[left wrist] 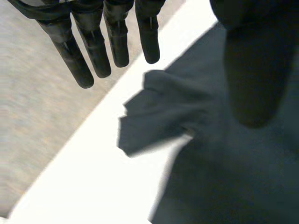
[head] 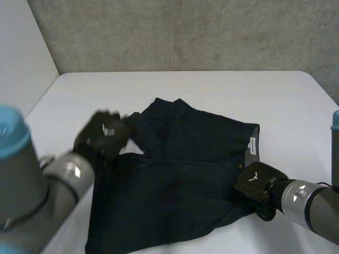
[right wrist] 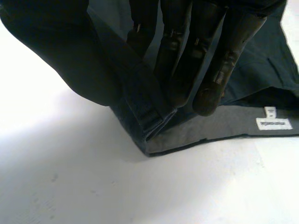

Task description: Fold the shorts.

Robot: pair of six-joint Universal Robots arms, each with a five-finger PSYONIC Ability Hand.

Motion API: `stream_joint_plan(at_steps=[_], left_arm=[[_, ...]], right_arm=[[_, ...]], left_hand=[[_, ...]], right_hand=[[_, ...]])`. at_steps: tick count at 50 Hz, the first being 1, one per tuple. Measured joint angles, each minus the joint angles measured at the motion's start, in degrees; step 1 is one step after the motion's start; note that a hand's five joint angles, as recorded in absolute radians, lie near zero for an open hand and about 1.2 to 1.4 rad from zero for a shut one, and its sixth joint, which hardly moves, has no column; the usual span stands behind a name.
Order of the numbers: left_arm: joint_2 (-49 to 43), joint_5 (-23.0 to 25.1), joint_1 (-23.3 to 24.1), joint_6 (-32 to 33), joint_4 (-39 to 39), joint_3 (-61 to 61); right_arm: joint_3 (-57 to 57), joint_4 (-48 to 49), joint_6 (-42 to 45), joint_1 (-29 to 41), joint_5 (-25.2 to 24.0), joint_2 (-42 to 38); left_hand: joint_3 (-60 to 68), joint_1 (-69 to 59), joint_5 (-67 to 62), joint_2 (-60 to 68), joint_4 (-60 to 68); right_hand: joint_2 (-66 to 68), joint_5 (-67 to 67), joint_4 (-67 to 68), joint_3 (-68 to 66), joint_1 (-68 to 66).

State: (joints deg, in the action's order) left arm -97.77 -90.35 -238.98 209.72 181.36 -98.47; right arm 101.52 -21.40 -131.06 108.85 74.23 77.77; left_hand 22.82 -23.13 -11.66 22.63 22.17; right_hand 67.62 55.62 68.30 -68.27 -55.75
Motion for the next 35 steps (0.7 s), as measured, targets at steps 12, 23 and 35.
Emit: stream_joint_plan(at_steps=[12, 23, 35], left_arm=[[-26.4, 10.4, -5.4, -0.2, 3.3, 27.5], [-48.5, 10.4, -6.4, 0.9, -5.6, 53.5], [-53.0, 1.8, -6.2, 2.5, -12.8, 58.8]], right_arm=[[2.1, 6.8, -3.0, 0.1, 0.0, -0.2], [3.2, 9.0, -2.9, 0.2, 0.0, -0.9], [2.9, 9.6, -2.9, -0.1, 0.0, -1.9]], left_hand=[[0.0, 0.0, -0.1, 0.0, 0.0], [15.7, -17.6, -16.9, 15.9, 16.5], [45.2, -42.4, -44.9, 45.7, 46.1]], right_hand=[[0.0, 0.0, 0.0, 0.0, -0.6], [0.0, 0.0, 0.0, 0.0, -0.6], [0.0, 0.0, 0.0, 0.0, -0.6]])
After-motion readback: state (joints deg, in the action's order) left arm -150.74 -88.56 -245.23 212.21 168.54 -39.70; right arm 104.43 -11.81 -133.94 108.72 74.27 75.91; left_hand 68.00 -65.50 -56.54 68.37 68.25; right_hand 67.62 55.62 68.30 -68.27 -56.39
